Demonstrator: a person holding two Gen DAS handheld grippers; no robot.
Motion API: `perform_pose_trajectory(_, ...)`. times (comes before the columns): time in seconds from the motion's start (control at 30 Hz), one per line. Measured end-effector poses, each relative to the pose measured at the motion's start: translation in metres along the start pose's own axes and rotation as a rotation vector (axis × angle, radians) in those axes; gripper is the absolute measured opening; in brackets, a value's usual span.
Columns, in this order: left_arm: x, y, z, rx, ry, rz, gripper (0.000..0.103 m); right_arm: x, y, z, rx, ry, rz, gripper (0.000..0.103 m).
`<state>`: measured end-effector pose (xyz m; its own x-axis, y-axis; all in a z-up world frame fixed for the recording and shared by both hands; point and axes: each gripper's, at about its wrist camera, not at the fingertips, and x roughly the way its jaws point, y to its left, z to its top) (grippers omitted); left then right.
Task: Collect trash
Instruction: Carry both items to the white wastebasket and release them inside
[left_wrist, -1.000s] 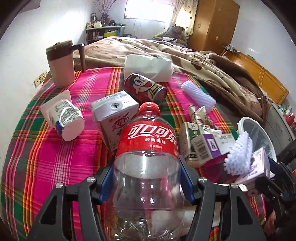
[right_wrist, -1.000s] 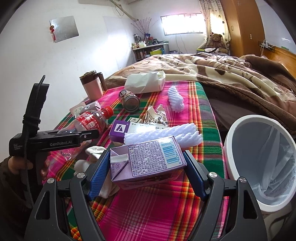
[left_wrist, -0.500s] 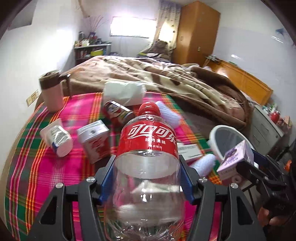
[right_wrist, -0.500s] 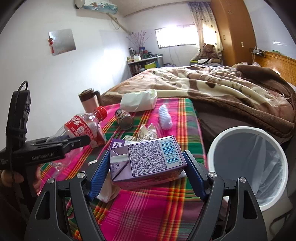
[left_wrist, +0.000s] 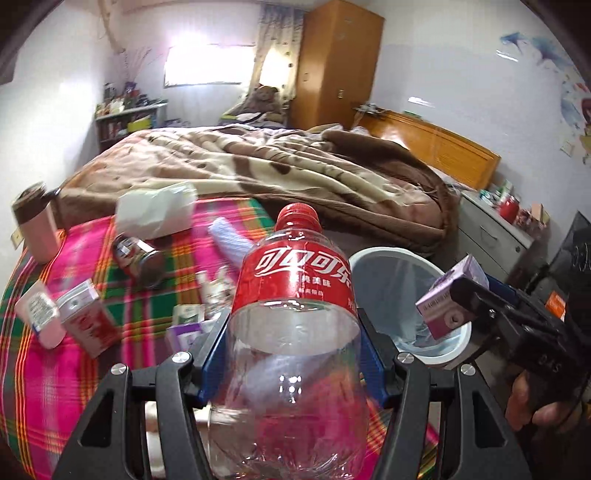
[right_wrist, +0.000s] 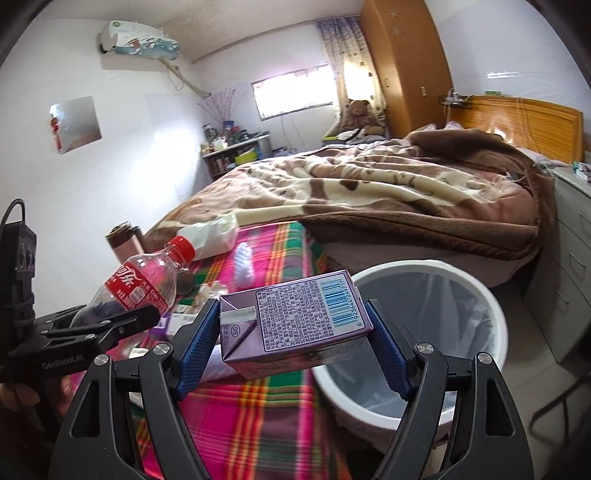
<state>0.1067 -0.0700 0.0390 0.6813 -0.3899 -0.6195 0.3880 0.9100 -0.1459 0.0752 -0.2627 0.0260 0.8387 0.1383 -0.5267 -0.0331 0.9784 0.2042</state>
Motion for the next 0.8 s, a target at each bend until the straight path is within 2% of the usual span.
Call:
perform_pose_trajectory(0.43, 0.047, -0.075, 0.002, 0.091, 0.076, -0.103, 0.064, 0.010, -0.068, -0.002, 0.085, 0.044, -0.145, 0.079)
perform_pose_trajectory(0.8, 0.096, -0.110, 0.003, 0.126, 0.171, -0.124, 0.064, 0.026, -0.096, -0.015, 0.051, 0.156, -0.167, 0.079)
